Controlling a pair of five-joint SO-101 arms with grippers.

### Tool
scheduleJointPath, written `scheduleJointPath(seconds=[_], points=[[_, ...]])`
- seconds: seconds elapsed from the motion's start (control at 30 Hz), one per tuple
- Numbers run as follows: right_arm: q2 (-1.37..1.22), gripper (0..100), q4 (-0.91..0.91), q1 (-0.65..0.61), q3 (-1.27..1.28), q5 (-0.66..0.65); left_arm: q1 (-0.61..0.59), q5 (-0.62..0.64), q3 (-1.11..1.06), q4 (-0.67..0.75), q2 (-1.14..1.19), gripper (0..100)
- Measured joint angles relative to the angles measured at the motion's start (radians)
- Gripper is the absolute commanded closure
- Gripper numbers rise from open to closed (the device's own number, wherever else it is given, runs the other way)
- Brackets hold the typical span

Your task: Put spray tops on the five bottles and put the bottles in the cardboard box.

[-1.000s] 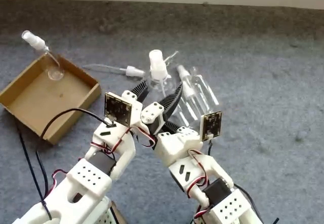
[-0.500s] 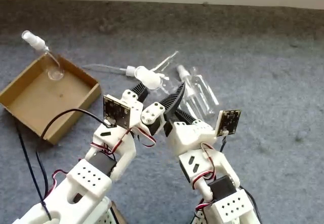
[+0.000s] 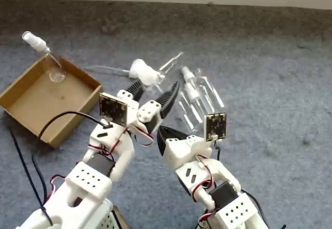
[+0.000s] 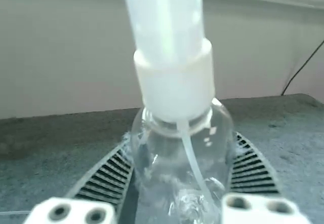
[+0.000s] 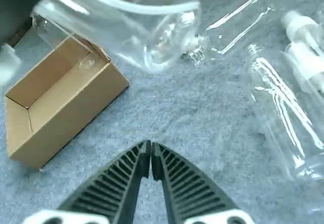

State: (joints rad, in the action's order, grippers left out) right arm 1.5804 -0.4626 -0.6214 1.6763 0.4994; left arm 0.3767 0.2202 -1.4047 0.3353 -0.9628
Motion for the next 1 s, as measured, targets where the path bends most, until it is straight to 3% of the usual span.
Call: scheduleJointPath(seconds=[0.27, 0.53, 0.67, 0.83, 1.0], points=[[0.0, 99.3, -0.003, 0.0, 0.0, 0.0, -0.19, 0.0, 0.0, -0.011, 0.0, 94], [0.0, 99.3, -0.003, 0.0, 0.0, 0.0, -0.437, 0.0, 0.143, -0.295, 0.002, 94], [0.0, 99.3, -0.003, 0.0, 0.0, 0.0, -0.537, -0.006, 0.207, -0.33, 0.002, 94], [0.0, 99.3, -0.005, 0.0, 0.0, 0.0, -0.574, -0.153, 0.222, -0.33, 0.002, 94], [0.0, 99.3, -0.06, 0.0, 0.0, 0.0, -0.572, -0.209, 0.25, -0.338, 0.003, 94]])
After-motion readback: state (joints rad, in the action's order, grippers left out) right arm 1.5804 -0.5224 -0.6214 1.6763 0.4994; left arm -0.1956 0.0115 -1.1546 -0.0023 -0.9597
